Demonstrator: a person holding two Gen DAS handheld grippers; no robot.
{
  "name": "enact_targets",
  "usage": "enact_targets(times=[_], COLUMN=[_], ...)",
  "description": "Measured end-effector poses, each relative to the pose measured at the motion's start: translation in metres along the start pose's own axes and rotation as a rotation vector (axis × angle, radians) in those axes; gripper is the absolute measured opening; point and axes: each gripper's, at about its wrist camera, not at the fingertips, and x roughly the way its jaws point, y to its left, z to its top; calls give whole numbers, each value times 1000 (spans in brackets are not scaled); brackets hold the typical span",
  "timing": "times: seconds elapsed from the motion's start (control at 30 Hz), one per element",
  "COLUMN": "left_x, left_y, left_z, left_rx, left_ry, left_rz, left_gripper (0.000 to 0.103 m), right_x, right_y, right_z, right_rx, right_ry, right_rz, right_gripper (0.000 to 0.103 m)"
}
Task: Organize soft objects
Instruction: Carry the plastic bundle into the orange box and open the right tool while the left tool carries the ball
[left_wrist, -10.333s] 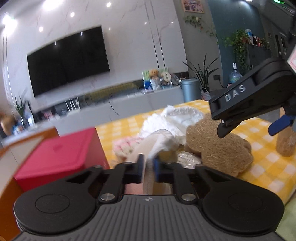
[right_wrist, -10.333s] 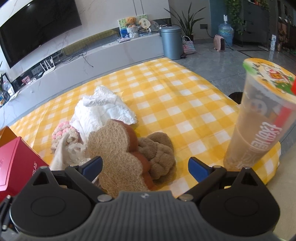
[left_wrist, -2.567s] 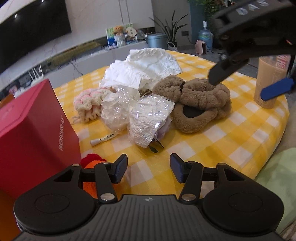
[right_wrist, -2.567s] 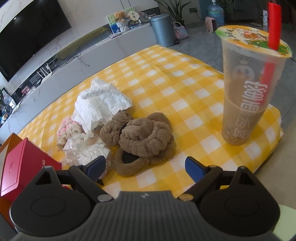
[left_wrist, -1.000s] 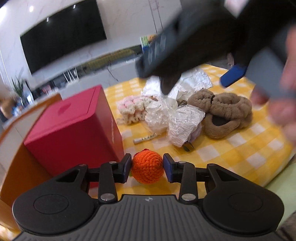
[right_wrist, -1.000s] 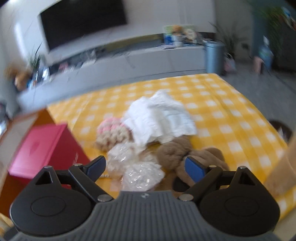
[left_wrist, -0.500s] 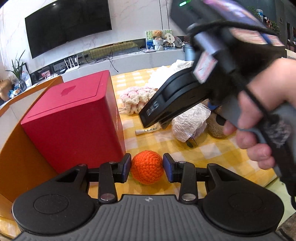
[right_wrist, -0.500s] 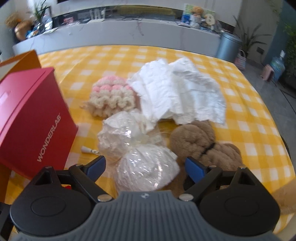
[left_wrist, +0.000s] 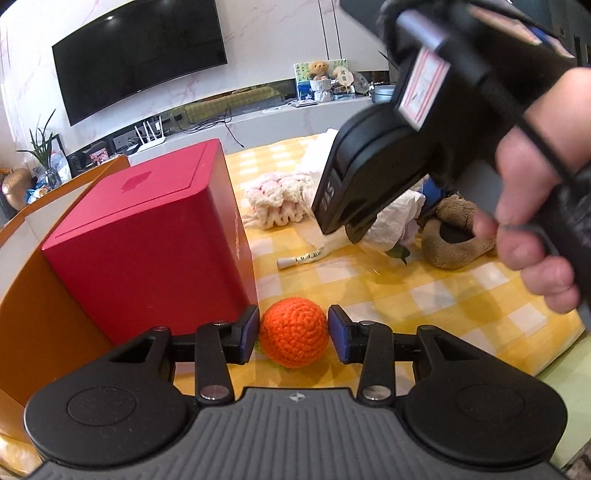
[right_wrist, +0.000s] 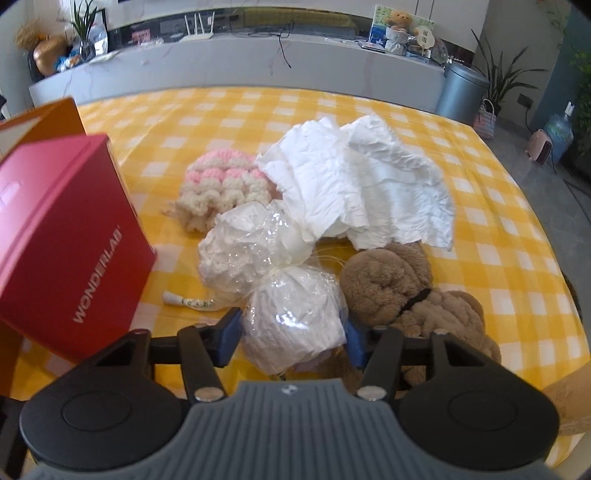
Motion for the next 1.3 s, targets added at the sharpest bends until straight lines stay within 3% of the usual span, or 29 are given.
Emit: enact_targets(times=[0.27, 0.47, 0.57, 0.67, 0.8, 1.07, 1.3], left_x=[-4, -18, -30, -45, -71, -127, -148], left_y=[9, 7, -1, -2, 7, 74, 170], left_z=[4, 12, 10, 13, 25, 56, 60], left_rx=[-38, -2, 40, 56, 48, -59, -260], left_ry=[27, 32, 7, -20, -76, -201, -222], left_rz=[-27, -41, -40, -47, -57, -29, 58], left_gripper=[45, 45, 45, 45, 45, 45, 45], right_x=[-38, -70, -84, -101, -121, -160, -185], right_y=[-9, -37, -50, -56, -61, -32, 31], right_z=[-1, -3, -8, -9, -12, -9, 6], right_rx=[50, 190, 259, 303, 372, 359, 270], right_ry=[-86, -187, -233, -294, -367, -466, -507], right_rz=[63, 161, 204, 193, 267, 398, 528], right_gripper=[55, 55, 55, 55, 55, 55, 58])
